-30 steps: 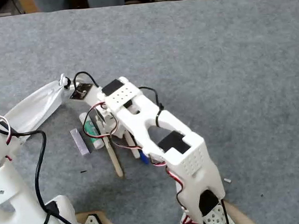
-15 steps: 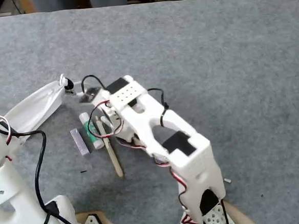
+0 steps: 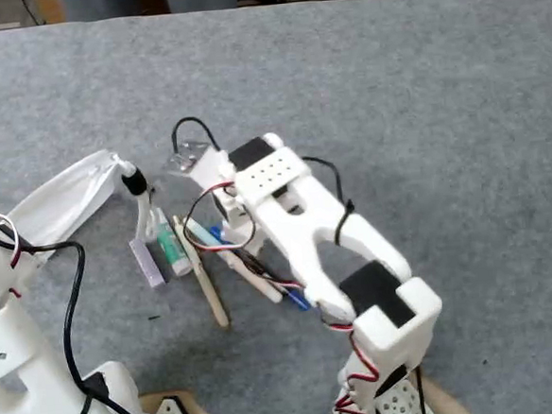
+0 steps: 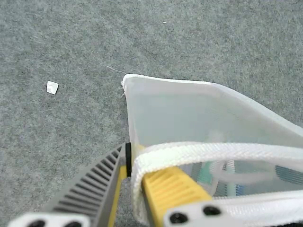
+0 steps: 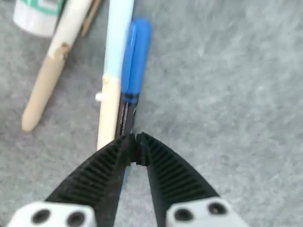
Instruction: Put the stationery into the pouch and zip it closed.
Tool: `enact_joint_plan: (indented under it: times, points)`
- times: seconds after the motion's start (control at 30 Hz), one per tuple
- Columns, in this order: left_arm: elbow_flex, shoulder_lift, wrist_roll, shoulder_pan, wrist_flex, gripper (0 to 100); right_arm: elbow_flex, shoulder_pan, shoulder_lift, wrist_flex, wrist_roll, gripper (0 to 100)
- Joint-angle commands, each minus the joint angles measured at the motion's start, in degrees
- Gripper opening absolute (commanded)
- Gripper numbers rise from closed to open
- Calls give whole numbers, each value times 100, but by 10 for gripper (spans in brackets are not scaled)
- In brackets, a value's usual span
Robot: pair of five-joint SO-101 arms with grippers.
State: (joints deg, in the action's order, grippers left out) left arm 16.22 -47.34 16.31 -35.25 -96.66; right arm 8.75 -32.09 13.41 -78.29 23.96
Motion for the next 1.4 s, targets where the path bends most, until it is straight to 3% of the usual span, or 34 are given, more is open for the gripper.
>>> enact_joint_plan:
  times: [0.0, 0.17, 0.67, 1.1, 1.23, 1.37]
  points:
    - [4, -53, 26, 13, 132, 28, 4, -264, -286, 360, 9, 29]
    - [-13, -53, 26, 13, 132, 28, -31, -457, -101, 651, 9, 108]
    - [-4, -53, 26, 13, 132, 28, -2396, -466, 2316, -211, 9, 96]
    - [-13, -53, 26, 4, 132, 28, -2484, -466, 2949, -185, 9, 94]
    - [-13, -53, 26, 4, 132, 28, -2484, -440, 2844, -185, -53, 9]
    - [-4, -53, 26, 13, 132, 28, -2484, -378, 2695, -211, -193, 11]
